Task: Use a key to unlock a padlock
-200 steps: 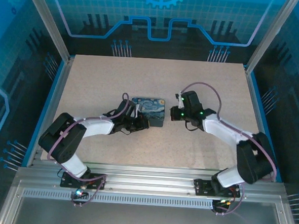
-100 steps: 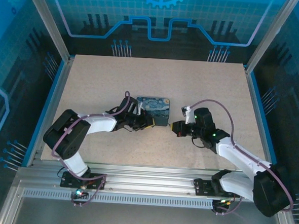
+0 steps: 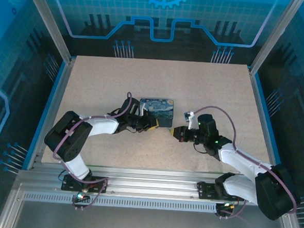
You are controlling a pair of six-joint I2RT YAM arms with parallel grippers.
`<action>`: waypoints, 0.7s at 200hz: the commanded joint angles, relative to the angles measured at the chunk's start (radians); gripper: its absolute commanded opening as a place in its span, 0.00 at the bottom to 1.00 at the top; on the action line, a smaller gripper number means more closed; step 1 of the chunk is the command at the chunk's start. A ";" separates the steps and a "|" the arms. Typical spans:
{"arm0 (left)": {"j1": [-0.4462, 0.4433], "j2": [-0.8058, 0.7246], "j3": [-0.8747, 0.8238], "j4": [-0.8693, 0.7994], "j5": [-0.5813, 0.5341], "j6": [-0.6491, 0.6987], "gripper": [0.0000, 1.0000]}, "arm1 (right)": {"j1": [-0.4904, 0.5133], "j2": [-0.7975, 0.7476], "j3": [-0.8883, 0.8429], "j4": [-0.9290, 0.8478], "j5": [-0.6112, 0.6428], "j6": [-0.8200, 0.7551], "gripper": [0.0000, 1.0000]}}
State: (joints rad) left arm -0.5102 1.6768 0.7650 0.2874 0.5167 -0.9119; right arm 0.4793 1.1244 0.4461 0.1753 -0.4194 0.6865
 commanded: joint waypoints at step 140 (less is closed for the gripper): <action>-0.021 -0.055 -0.176 0.108 -0.288 0.195 0.25 | 0.047 0.048 0.155 -0.207 0.270 -0.045 0.00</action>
State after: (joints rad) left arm -0.5148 1.6535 0.6205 0.3771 0.3168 -0.7853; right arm 0.5156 1.1538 0.5488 0.0486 -0.2325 0.6693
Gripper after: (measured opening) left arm 0.227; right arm 0.058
